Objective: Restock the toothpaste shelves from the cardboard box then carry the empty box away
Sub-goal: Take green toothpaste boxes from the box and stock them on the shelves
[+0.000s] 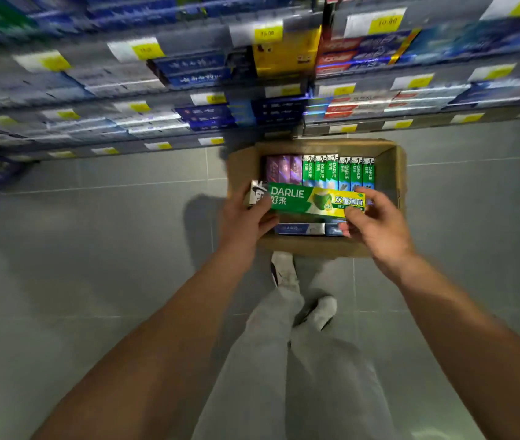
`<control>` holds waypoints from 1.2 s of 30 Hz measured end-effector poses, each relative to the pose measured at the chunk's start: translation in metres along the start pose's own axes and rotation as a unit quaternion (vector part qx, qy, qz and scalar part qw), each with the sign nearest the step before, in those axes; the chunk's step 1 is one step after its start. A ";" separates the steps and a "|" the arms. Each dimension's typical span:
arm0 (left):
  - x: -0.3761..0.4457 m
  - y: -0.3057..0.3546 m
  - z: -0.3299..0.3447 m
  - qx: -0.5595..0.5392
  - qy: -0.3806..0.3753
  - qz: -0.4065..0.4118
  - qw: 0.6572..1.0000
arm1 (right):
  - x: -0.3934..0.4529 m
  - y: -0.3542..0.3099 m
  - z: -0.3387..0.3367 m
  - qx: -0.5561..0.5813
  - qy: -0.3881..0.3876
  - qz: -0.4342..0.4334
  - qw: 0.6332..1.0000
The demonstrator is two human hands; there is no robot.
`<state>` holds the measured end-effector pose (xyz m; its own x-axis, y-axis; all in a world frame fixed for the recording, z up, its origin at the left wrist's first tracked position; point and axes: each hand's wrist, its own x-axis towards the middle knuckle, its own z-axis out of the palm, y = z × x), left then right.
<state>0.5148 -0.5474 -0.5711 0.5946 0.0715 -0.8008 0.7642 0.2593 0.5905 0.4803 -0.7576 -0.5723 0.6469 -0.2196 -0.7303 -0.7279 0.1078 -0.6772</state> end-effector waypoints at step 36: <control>-0.415 0.322 -0.405 -0.158 -0.075 0.446 0.878 | -0.475 -0.244 0.368 0.106 -0.158 -0.432 0.882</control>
<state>0.4134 -0.1039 -0.0891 0.9655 0.2603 0.0014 -0.1146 0.4203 0.9001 0.4342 -0.3229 -0.0931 0.9945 -0.0301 0.1003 0.1045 0.2190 -0.9701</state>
